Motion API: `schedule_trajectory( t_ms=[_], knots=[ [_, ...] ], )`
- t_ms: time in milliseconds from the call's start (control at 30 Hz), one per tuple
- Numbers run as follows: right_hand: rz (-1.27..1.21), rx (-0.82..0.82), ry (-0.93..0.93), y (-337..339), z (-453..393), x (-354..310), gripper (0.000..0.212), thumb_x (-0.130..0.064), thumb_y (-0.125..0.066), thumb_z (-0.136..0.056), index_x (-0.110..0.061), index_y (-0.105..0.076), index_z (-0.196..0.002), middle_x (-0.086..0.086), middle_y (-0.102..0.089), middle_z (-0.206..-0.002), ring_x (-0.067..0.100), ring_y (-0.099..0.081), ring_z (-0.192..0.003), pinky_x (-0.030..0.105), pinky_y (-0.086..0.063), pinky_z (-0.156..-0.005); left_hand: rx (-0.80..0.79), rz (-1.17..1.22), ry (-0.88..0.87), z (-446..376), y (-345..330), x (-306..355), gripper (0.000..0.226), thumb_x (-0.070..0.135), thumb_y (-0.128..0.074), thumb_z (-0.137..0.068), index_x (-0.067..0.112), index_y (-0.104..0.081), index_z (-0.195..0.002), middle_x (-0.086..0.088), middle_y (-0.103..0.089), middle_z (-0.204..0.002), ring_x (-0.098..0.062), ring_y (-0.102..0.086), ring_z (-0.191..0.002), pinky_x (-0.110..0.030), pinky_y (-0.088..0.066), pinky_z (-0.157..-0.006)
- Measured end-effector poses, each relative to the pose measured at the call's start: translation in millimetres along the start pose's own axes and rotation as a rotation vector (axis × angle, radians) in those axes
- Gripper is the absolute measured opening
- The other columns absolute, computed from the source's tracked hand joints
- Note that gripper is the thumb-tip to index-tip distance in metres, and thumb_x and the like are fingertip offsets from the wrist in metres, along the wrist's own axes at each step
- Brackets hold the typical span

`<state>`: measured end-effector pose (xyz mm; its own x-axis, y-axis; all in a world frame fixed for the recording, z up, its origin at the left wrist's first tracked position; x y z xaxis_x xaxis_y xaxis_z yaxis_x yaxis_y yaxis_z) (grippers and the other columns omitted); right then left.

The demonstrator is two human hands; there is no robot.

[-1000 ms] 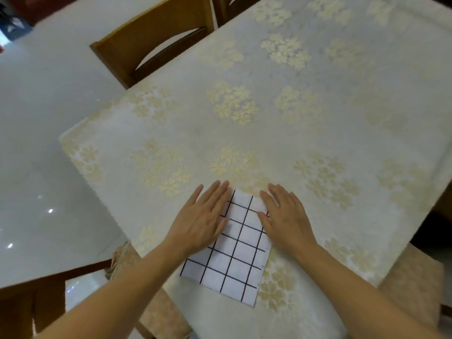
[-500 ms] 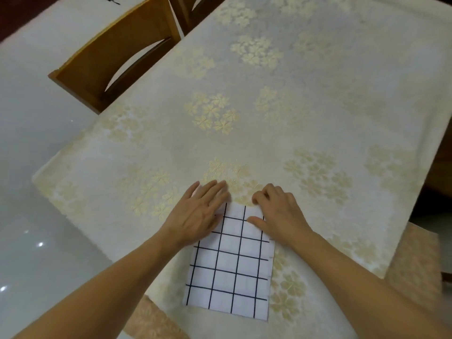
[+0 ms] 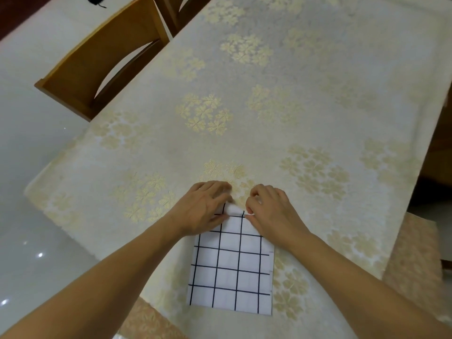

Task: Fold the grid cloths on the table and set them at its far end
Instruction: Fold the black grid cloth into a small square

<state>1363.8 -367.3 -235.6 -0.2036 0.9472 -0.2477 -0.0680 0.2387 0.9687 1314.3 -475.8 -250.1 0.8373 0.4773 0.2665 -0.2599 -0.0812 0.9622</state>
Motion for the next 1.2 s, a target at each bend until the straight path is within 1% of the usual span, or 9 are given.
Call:
schedule_trajectory(
  t_ms=[100, 200, 333, 500, 633, 767, 900, 1000, 1200],
  knots=[
    [0.019, 0.093, 0.036, 10, 5, -3, 0.017, -0.024, -0.070, -0.086, -0.013, -0.059, -0.093, 0.009, -0.058, -0.111, 0.028, -0.054, -0.100, 0.043, -0.045, -0.095, 0.007, 0.037, -0.028, -3, 1, 4, 0.034, 0.038, -0.065, -0.089, 0.019, -0.056, -0.115, -0.010, -0.054, -0.139, -0.030, -0.055, -0.123, -0.046, -0.049, -0.097],
    [-0.037, 0.067, 0.048, 8, 3, -1, 0.020, -0.023, -0.071, -0.083, -0.015, -0.059, -0.098, 0.005, -0.058, -0.110, 0.025, -0.055, -0.098, 0.043, -0.044, -0.098, 0.032, 0.039, -0.035, -5, 3, 9, 0.032, 0.026, -0.072, -0.086, 0.014, -0.059, -0.112, -0.011, -0.058, -0.134, -0.031, -0.058, -0.119, -0.048, -0.051, -0.095],
    [-0.197, -0.078, -0.075, -6, -2, 15, 0.050, -0.038, -0.066, -0.088, -0.021, -0.052, -0.133, 0.003, -0.049, -0.139, 0.024, -0.044, -0.130, 0.044, -0.034, -0.110, 0.104, 0.005, -0.053, -6, 14, 19, 0.031, 0.020, -0.069, -0.085, 0.012, -0.059, -0.114, -0.009, -0.063, -0.128, -0.027, -0.060, -0.114, -0.049, -0.050, -0.098],
    [-0.210, -0.171, -0.077, -14, -12, 19, 0.028, -0.033, -0.054, -0.098, -0.024, -0.067, -0.121, 0.002, -0.043, -0.151, 0.023, -0.031, -0.143, 0.047, -0.021, -0.118, 0.149, -0.057, -0.030, -9, 25, 18, 0.030, 0.017, -0.068, -0.087, 0.010, -0.063, -0.115, -0.008, -0.066, -0.123, -0.026, -0.062, -0.112, -0.049, -0.046, -0.104],
    [-0.178, -0.105, -0.089, 4, -22, 25, 0.026, -0.030, -0.053, -0.100, -0.024, -0.069, -0.119, 0.001, -0.050, -0.147, 0.022, -0.038, -0.140, 0.046, -0.023, -0.118, 0.206, -0.094, 0.010, -15, 49, 17, 0.023, 0.013, -0.071, -0.084, 0.009, -0.063, -0.105, -0.010, -0.069, -0.117, -0.028, -0.066, -0.108, -0.051, -0.047, -0.103],
    [-0.116, 0.093, -0.086, 50, -35, 27, 0.019, -0.019, -0.067, -0.091, -0.018, -0.075, -0.108, 0.006, -0.065, -0.130, 0.030, -0.057, -0.123, 0.049, -0.040, -0.106, 0.282, -0.138, 0.075, -20, 80, 15, 0.015, 0.013, -0.065, -0.089, 0.011, -0.062, -0.104, -0.009, -0.070, -0.114, -0.028, -0.066, -0.104, -0.048, -0.045, -0.104],
    [-0.069, 0.186, -0.040, 82, -40, 20, 0.021, -0.015, -0.071, -0.086, -0.016, -0.075, -0.106, 0.008, -0.069, -0.121, 0.032, -0.064, -0.113, 0.048, -0.048, -0.097, 0.336, -0.152, 0.127, -17, 106, 17, 0.010, 0.010, -0.064, -0.088, 0.010, -0.062, -0.098, -0.009, -0.071, -0.109, -0.028, -0.066, -0.097, -0.044, -0.048, -0.098],
    [-0.031, 0.222, -0.016, 88, -34, 15, 0.025, -0.012, -0.076, -0.082, -0.016, -0.075, -0.107, 0.008, -0.071, -0.117, 0.032, -0.066, -0.109, 0.049, -0.050, -0.094, 0.336, -0.130, 0.156, -12, 109, 19, 0.013, 0.005, -0.065, -0.085, 0.009, -0.062, -0.097, -0.009, -0.071, -0.103, -0.028, -0.065, -0.090, -0.039, -0.051, -0.088],
    [0.016, 0.183, -0.012, 66, -7, 5, 0.032, -0.013, -0.077, -0.081, -0.018, -0.073, -0.113, 0.007, -0.071, -0.118, 0.032, -0.066, -0.110, 0.048, -0.052, -0.094, 0.303, -0.101, 0.180, 6, 86, 31, 0.021, 0.006, -0.072, -0.079, 0.010, -0.064, -0.099, -0.006, -0.071, -0.102, -0.027, -0.065, -0.088, -0.037, -0.052, -0.083]
  ],
)
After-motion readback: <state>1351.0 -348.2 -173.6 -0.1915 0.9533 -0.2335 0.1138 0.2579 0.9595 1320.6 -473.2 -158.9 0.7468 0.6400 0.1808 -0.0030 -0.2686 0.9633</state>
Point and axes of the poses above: each hand's wrist, its own z-axis away from the middle knuckle, its own y-axis out of the back of the hand, x = y × z, the point moved 10 cm from there along -z, towards the middle knuckle
